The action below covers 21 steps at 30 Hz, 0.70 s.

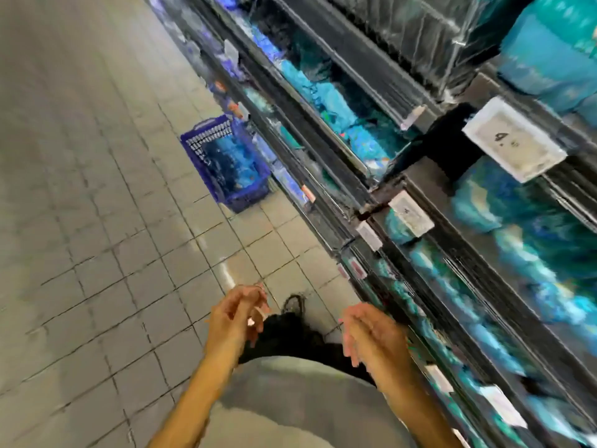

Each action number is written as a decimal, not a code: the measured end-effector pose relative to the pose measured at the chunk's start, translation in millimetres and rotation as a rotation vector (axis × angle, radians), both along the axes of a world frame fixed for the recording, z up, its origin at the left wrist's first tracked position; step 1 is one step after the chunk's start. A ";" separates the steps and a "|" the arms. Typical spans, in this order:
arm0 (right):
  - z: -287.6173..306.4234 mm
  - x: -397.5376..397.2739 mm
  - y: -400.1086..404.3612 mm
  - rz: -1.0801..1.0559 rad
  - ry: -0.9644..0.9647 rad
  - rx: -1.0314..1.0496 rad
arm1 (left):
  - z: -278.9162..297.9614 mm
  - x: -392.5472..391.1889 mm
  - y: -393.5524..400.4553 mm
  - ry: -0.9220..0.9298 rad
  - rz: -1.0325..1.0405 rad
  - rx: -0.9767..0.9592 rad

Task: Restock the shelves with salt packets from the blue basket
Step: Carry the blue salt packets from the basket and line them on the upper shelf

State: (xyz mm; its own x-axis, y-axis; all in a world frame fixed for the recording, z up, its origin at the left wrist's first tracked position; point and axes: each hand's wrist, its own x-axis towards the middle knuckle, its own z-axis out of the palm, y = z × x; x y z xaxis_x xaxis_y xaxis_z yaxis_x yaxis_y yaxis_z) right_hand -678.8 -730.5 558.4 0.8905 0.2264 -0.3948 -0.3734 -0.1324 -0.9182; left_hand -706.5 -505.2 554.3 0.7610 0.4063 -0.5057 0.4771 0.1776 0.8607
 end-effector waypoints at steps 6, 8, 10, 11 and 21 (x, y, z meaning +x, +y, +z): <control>-7.8 30.8 69.7 0.252 0.072 -0.010 | -10.2 -60.9 41.6 0.037 0.235 0.059; -5.0 46.1 99.9 0.328 0.070 -0.005 | -14.1 -75.7 56.7 0.042 0.319 0.062; 0.3 61.9 133.7 0.372 0.074 0.002 | -20.4 -85.3 74.7 0.058 0.413 0.067; 1.9 70.0 150.7 0.386 0.072 0.002 | -24.1 -88.0 85.6 0.066 0.461 0.068; -7.6 134.3 330.6 0.421 0.039 -0.085 | -47.7 -53.8 246.0 0.122 0.545 0.028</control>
State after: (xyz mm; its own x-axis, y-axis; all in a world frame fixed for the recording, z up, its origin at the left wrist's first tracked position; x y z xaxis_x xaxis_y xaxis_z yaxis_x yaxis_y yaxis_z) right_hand -544.5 -399.9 550.8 0.7118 0.5315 -0.4592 -0.3046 -0.3554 -0.8837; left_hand -760.3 -259.1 506.6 0.3736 0.7390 -0.5607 0.4195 0.4044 0.8127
